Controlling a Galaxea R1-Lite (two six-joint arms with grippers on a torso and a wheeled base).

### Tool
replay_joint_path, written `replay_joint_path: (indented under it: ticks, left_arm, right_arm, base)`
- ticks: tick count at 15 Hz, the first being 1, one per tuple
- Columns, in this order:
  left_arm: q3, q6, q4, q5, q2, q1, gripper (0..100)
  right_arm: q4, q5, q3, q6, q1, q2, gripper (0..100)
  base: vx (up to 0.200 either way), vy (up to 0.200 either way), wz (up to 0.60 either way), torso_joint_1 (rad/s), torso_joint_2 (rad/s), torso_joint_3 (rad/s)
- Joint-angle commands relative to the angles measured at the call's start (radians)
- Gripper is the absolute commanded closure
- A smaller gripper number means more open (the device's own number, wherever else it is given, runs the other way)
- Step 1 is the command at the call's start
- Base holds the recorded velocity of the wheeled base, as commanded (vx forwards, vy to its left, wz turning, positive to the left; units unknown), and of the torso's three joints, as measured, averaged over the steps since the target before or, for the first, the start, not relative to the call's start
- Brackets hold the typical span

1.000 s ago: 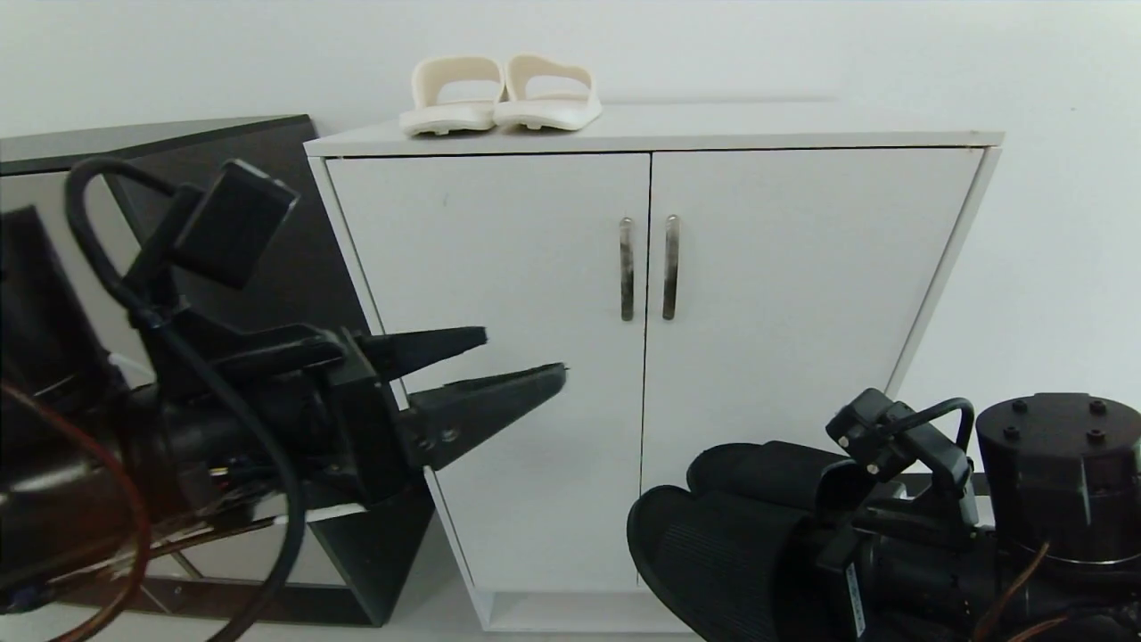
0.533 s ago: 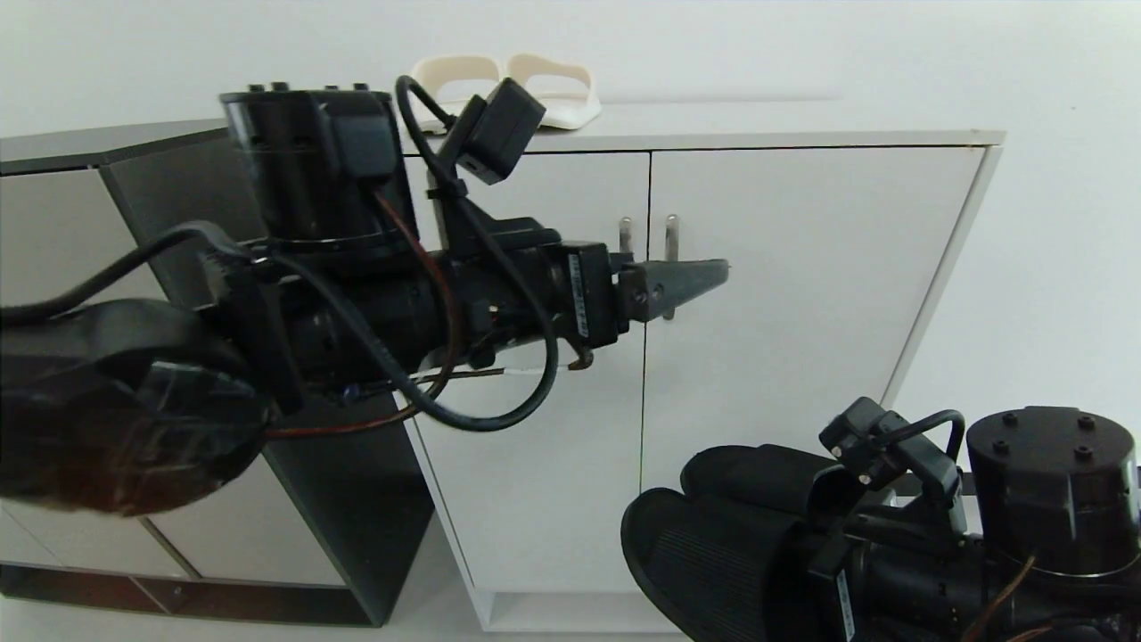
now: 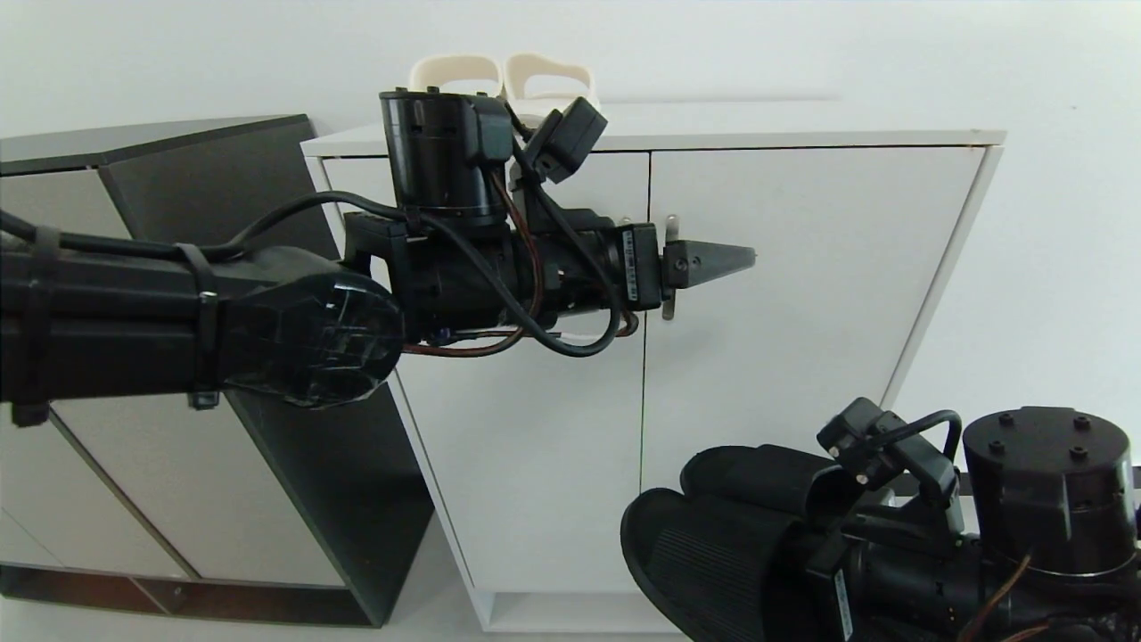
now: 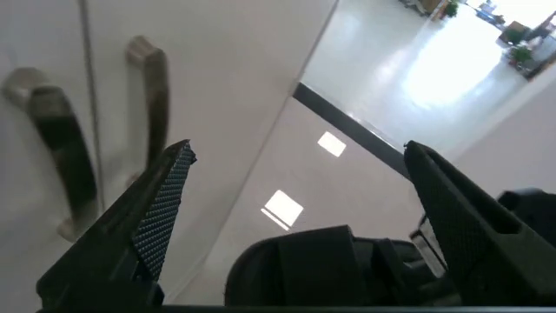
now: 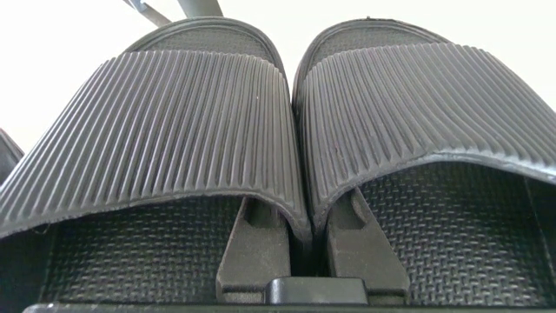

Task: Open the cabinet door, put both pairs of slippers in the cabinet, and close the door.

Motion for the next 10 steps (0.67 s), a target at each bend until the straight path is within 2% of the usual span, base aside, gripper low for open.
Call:
replay_joint_path:
  ticks: [1,3,7,10]
  left_arm:
    - [-0.003,0.004,0.000,0.043,0.009,0.001,0]
    - [-0.003,0.004,-0.004,0.084,0.025,0.001,0]
    - [-0.049,0.004,-0.003,0.116,0.065,0.004,0]
    - [-0.109,0.007,-0.003,0.118,0.123,0.003,0]
  right_arm:
    - [0.000,0.002,0.000,0.002,0.000,-0.001,100]
    - [0.000,0.002,0.000,0.002,0.000,0.001,100]
    - [0.000,0.001,0.000,0.000,0.000,0.001,100]
    - [0.000,0.007,0.002,0.002,0.000,-0.001,100]
  base:
    - [0.000,0.000,0.00,0.000,0.00,0.000]
    - [0.000,0.000,0.00,0.000,0.00,0.000]
    - [0.000,0.000,0.00,0.000,0.00,0.000]
    - [0.000,0.000,0.00,0.000,0.00,0.000]
